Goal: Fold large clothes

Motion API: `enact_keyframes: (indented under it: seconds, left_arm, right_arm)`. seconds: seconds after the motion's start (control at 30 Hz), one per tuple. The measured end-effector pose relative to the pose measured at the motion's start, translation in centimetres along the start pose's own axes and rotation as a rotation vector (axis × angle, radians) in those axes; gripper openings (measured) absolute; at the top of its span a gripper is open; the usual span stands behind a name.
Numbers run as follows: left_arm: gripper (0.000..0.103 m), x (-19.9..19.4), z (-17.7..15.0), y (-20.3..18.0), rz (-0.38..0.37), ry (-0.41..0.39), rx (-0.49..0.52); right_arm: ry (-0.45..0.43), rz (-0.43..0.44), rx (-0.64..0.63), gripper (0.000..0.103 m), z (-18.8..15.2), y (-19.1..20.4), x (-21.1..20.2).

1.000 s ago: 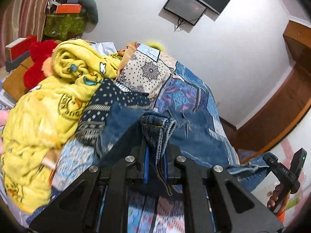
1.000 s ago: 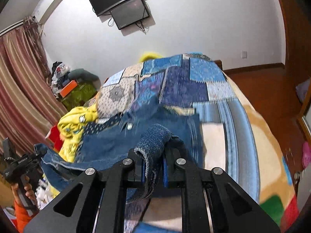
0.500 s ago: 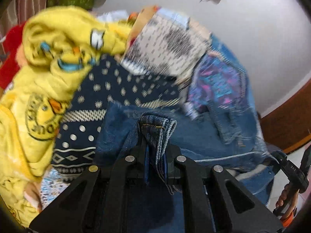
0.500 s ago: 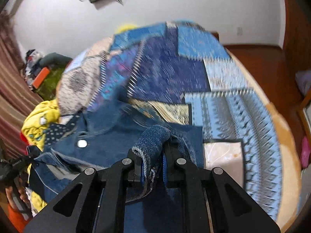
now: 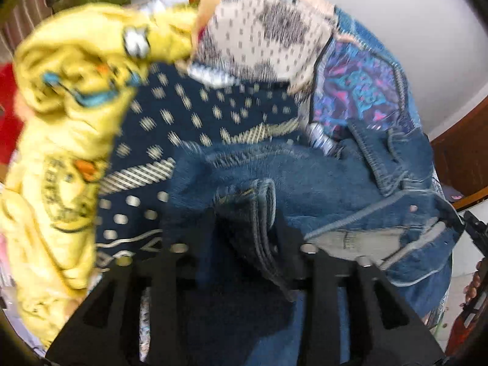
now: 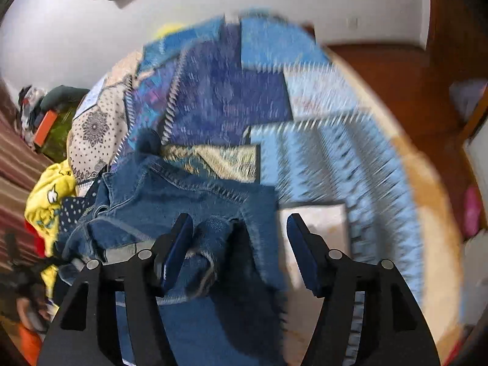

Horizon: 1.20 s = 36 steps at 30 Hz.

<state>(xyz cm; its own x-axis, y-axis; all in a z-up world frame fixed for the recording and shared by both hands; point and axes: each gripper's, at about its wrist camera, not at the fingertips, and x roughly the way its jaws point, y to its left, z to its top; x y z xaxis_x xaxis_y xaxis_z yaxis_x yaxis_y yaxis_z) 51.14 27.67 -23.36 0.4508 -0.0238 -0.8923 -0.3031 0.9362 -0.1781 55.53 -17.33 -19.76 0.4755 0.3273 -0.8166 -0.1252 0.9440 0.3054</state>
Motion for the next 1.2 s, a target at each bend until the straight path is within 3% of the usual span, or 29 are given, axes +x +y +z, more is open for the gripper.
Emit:
enact_keyframes:
  seconds: [0.1, 0.33, 0.43, 0.57, 0.67, 0.83, 1.0, 1.2]
  left_arm:
    - [0.076, -3.5, -0.2, -0.9, 0.025, -0.075, 0.042]
    - [0.09, -7.2, -3.7, -3.2, 0.006, -0.113, 0.178]
    - [0.09, -6.3, -6.2, -4.4, 0.01, -0.08, 0.252]
    - [0.09, -2.9, -9.2, -6.1, 0.035, 0.01, 0.344]
    - [0.09, -0.3, -9.9, -6.8, 0.031, 0.067, 0.338]
    - [0.09, 2.1, -8.2, -7.6, 0.027, 0.053, 0.313]
    - [0.09, 3.4, -4.2, -8.1, 0.054, 0.016, 0.283]
    - [0.09, 4.4, 0.2, -7.5, 0.156, -0.045, 0.244]
  right_arm:
    - [-0.034, 0.025, -0.052, 0.063, -1.1, 0.6, -3.2]
    - [-0.094, 0.007, -0.244, 0.075, -5.6, 4.1, -6.9]
    - [-0.098, 0.001, -0.317, 0.076, -7.2, 5.3, -5.8]
    - [-0.032, -0.021, -0.378, 0.076, -8.6, 6.4, -2.6]
    - [0.038, -0.022, -0.392, 0.076, -9.4, 7.0, 0.0]
    - [0.074, -0.019, -0.42, 0.076, -8.8, 8.2, 3.0]
    - [0.075, -0.006, -0.398, 0.076, -5.7, 9.4, 5.2]
    - [0.046, -0.012, -0.264, 0.076, -2.4, 9.1, 7.4]
